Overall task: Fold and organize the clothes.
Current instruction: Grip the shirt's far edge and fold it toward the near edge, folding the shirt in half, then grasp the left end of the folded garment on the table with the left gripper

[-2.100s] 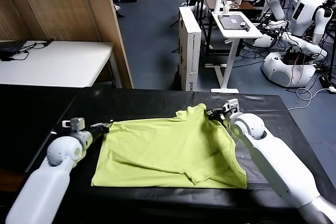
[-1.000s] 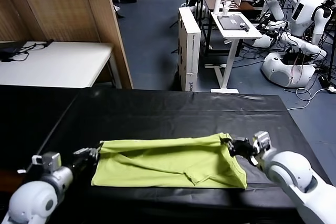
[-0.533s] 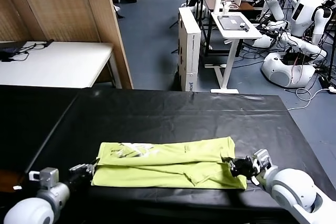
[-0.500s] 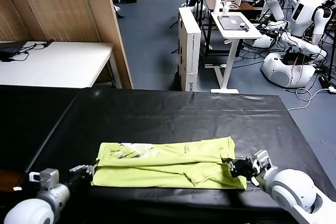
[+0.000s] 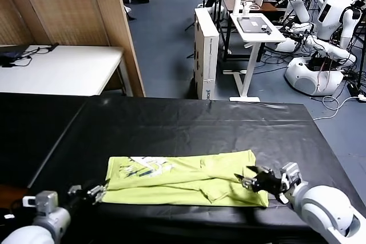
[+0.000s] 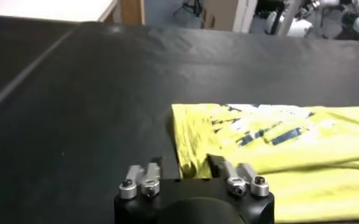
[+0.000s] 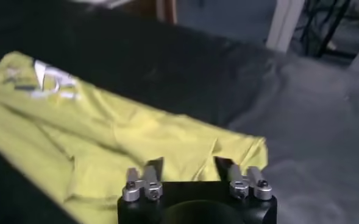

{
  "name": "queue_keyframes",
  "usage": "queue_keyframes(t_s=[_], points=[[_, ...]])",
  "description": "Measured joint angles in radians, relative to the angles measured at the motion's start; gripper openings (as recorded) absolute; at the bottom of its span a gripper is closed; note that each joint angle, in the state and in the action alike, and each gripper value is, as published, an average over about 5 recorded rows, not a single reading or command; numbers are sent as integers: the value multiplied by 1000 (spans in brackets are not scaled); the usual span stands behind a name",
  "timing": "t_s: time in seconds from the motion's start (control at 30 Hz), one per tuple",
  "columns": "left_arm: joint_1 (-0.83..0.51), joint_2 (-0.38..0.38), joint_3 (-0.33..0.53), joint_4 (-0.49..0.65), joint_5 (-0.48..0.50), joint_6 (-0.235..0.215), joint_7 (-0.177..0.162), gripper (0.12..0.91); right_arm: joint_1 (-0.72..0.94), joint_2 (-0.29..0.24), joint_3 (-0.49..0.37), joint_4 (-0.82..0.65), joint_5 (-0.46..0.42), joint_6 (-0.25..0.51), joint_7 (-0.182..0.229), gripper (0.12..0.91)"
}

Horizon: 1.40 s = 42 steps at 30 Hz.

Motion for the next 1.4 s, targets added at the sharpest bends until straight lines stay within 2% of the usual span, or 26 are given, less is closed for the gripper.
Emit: queue_keyframes(t_s=[0.23, 0.4, 0.6, 0.8, 1.0, 1.1, 1.17, 1.3, 1.4], points=[[-120, -10, 84, 78, 46, -11, 3, 907, 85, 92, -47, -109, -27, 35, 12, 907], [-177, -24, 140, 136, 66, -14, 7, 907, 108, 128, -71, -176, -41, 40, 11, 907], [-188, -39, 170, 176, 90, -23, 22, 907, 114, 162, -88, -234, -57, 46, 9, 893], [-184, -46, 182, 186, 102, -26, 29, 902, 119, 182, -92, -258, -66, 46, 9, 729], [-186, -46, 183, 192, 101, -31, 30, 836, 118, 184, -91, -259, -67, 43, 8, 563], [-187, -45, 183, 197, 100, -37, 31, 753, 114, 186, -91, -260, -70, 42, 8, 382], [-187, -46, 183, 202, 99, -42, 32, 651, 112, 189, -90, -260, -74, 42, 8, 283], [-185, -49, 183, 205, 100, -50, 37, 418, 108, 195, -90, -260, -78, 42, 7, 171], [-184, -50, 183, 205, 103, -55, 43, 238, 105, 202, -89, -260, -83, 45, 7, 139]])
